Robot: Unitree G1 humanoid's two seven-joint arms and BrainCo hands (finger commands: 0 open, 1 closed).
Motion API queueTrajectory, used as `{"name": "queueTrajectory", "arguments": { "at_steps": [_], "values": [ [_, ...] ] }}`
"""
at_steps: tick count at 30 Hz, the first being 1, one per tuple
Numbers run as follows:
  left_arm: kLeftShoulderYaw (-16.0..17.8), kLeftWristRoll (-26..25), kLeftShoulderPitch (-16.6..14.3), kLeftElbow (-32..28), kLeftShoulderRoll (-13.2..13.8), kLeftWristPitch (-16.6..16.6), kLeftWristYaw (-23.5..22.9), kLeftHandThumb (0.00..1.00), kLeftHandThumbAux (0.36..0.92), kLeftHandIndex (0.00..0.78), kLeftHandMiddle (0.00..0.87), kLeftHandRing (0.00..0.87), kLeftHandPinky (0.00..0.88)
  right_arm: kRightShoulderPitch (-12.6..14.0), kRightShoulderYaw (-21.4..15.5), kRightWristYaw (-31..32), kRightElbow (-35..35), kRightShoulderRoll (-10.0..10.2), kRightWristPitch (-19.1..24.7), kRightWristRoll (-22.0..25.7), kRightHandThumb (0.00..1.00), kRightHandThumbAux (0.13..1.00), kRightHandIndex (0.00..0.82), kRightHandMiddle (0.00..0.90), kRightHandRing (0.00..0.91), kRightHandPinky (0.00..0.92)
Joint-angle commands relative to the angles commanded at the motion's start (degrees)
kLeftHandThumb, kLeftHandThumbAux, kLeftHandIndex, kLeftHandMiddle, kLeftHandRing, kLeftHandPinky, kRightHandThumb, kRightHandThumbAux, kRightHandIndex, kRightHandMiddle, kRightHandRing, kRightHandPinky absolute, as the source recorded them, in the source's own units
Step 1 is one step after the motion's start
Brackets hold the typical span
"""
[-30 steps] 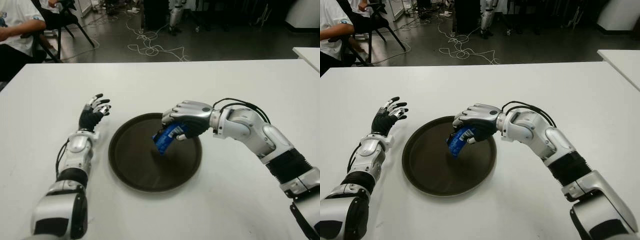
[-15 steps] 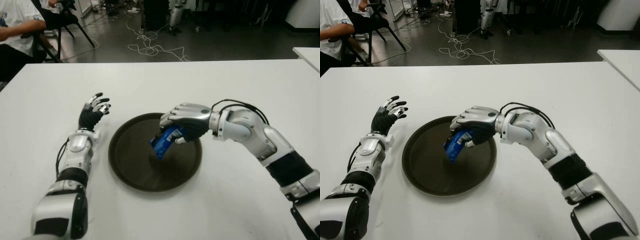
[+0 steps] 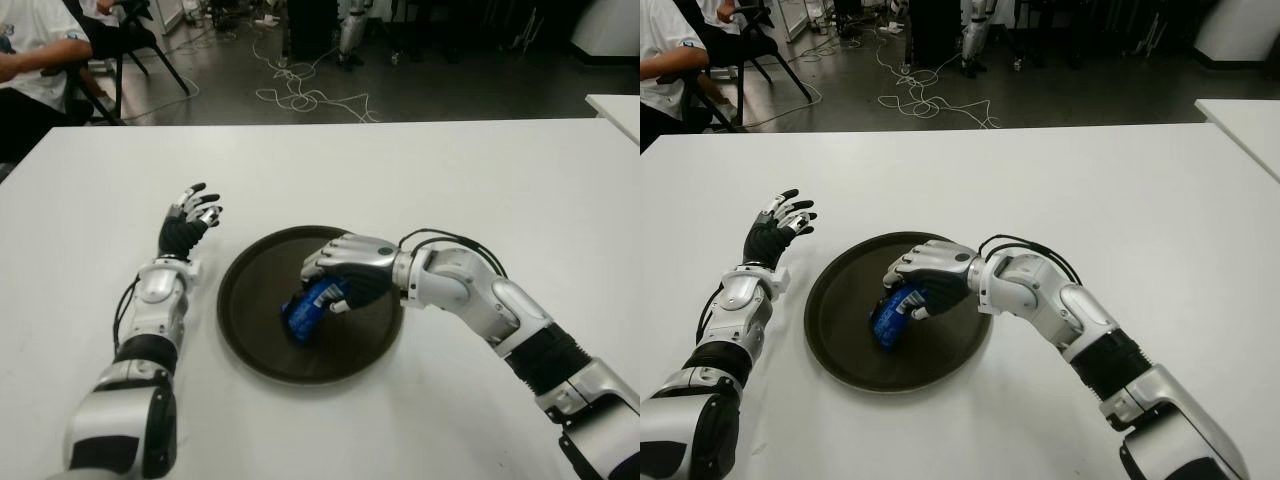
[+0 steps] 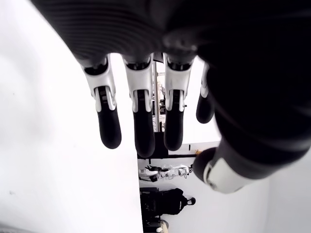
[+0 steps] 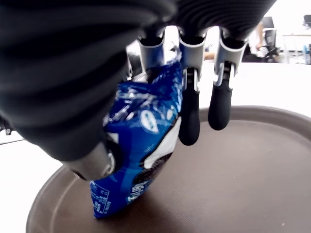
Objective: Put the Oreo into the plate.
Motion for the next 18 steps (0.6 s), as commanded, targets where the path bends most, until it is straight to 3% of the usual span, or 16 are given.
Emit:
{"name": "queueTrajectory", "arguments": {
  "at_steps": [18],
  "values": [
    [-0.3, 0.1, 0.0, 0.3, 0.0, -0.9, 0.2, 0.298, 0.752, 0.17, 0.27, 0.268, 0.29, 0.6, -0.5, -0.4, -1.6, 0.8, 1.8, -0.2, 0.688, 0.739, 0.413, 0.396, 0.388, 0.398]
  ]
}}
